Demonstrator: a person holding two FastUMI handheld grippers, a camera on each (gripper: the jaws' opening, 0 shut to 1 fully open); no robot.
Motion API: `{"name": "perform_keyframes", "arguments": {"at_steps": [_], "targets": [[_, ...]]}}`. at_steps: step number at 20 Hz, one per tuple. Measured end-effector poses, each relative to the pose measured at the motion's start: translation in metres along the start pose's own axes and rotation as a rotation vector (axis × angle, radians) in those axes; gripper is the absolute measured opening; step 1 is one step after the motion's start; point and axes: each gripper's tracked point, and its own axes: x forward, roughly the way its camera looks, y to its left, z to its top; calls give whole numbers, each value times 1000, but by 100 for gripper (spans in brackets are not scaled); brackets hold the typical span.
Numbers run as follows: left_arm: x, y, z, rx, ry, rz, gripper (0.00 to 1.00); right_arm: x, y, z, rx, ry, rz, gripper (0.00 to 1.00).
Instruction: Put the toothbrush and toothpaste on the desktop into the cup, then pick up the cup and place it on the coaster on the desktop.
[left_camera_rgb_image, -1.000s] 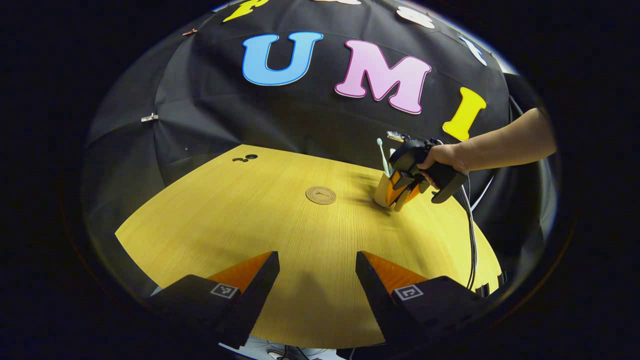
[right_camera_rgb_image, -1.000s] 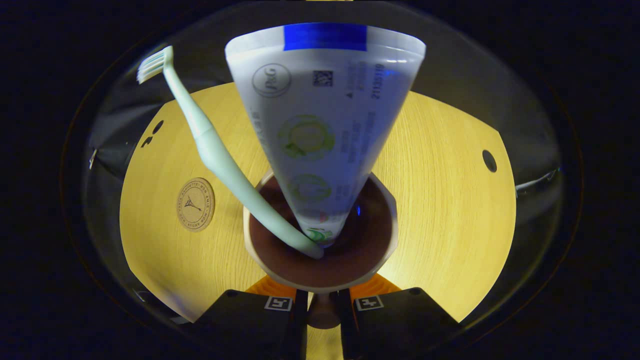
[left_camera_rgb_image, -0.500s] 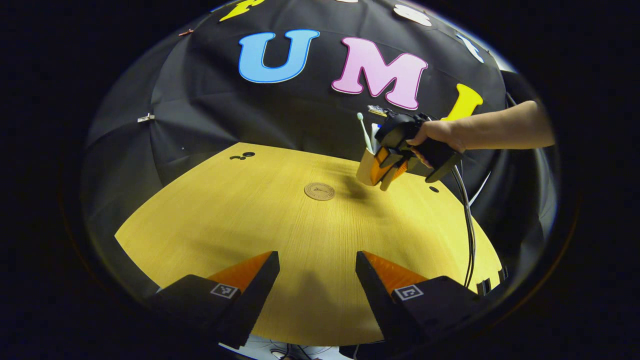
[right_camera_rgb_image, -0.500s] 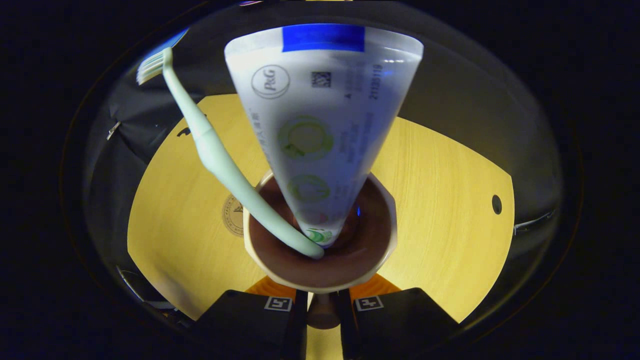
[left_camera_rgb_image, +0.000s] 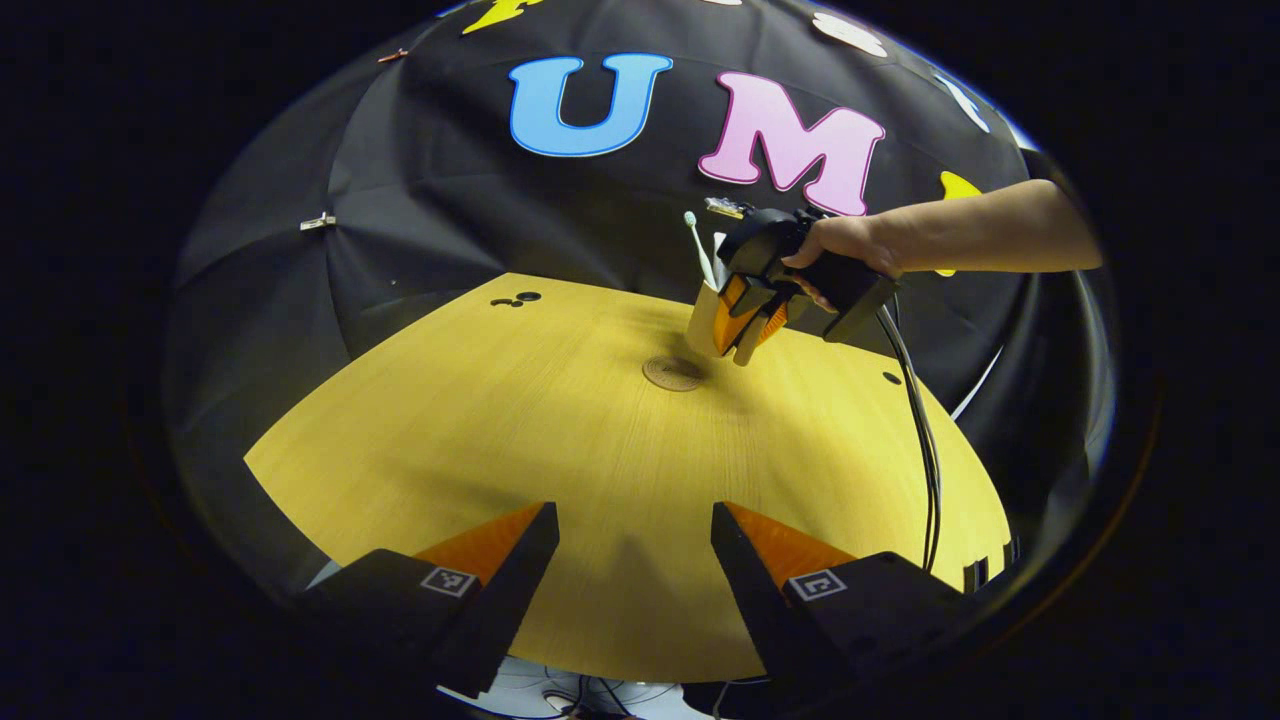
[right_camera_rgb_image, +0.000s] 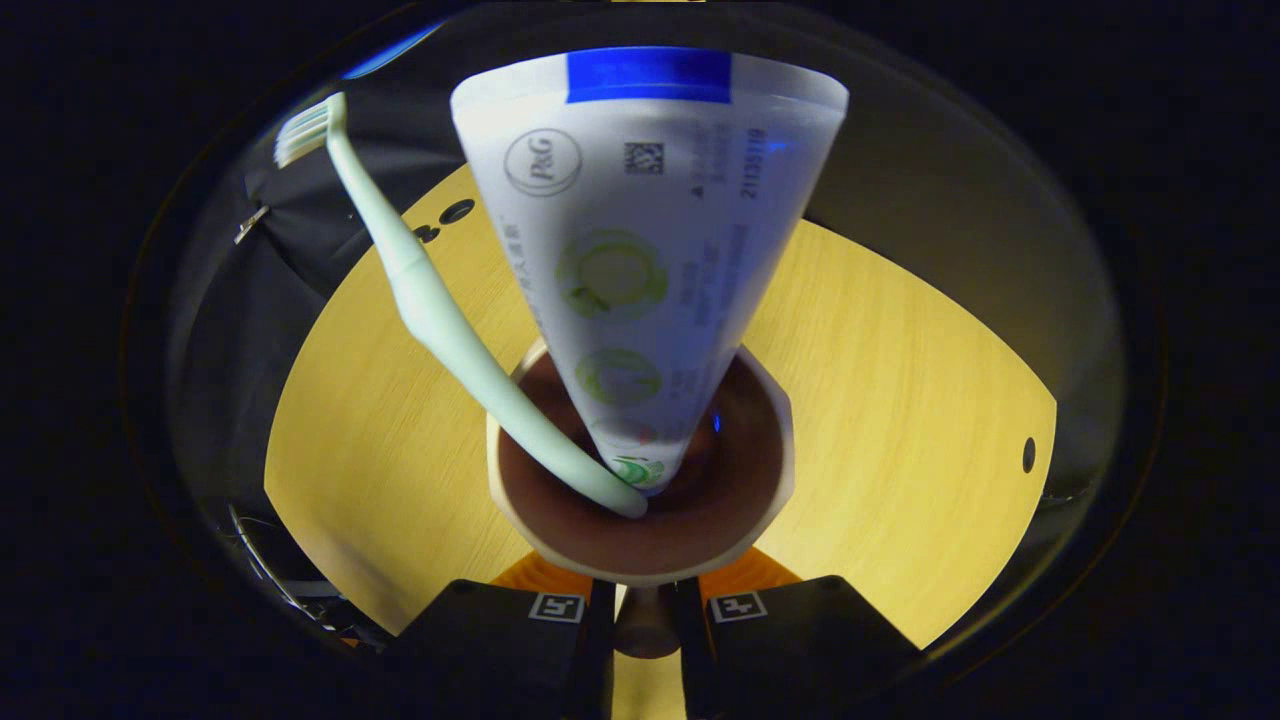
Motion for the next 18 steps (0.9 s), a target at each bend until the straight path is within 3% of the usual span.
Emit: {"name": "perform_keyframes", "arguments": {"at_steps": [6, 13, 14, 16, 17, 18], "targets": [[-2, 11, -6, -44, 22, 18, 98, 13, 21, -1, -23, 36, 17, 30], [-2, 17, -9, -24, 25, 33, 97, 18, 23, -6, -24, 68, 2, 30], [-2, 18, -9, -19, 24, 35, 97, 23, 24, -7, -25, 77, 1, 26], [-2, 18, -11, -19, 29, 38, 97, 26, 26, -6, -24, 71, 2, 33], [-2, 19, -12, -19, 31, 38, 98, 25, 26, -4, -17, 68, 6, 27], [-2, 19, -12, -18, 33, 38, 97, 22, 29, -3, -3, 66, 20, 39]]}}
